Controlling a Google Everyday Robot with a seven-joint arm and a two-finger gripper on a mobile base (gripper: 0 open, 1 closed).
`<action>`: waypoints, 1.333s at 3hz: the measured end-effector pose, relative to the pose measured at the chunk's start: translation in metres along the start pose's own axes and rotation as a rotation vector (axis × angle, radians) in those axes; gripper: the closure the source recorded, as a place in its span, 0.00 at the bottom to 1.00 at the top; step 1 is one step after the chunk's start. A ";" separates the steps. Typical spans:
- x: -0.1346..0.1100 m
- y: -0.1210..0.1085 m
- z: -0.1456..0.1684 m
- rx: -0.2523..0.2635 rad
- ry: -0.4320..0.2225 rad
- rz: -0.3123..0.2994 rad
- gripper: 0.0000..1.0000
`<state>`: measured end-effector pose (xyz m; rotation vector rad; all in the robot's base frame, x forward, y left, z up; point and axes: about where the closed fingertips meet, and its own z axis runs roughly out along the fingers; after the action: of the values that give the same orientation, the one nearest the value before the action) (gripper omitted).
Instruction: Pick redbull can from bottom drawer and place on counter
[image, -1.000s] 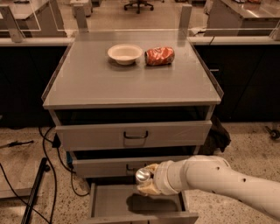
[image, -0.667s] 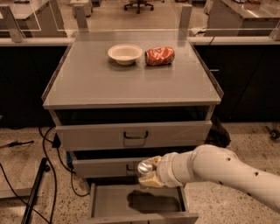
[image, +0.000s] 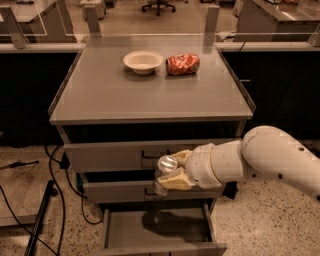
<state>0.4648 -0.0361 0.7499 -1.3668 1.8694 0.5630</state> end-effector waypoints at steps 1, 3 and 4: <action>-0.004 0.000 -0.001 0.000 -0.003 -0.007 1.00; -0.102 -0.019 -0.048 0.014 -0.007 -0.063 1.00; -0.169 -0.027 -0.085 0.029 -0.015 -0.107 1.00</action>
Offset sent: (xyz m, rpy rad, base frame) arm 0.0251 0.0218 0.1107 -0.0224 -0.0952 0.0406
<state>0.4910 -0.0025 0.9364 -1.4303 1.7733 0.4890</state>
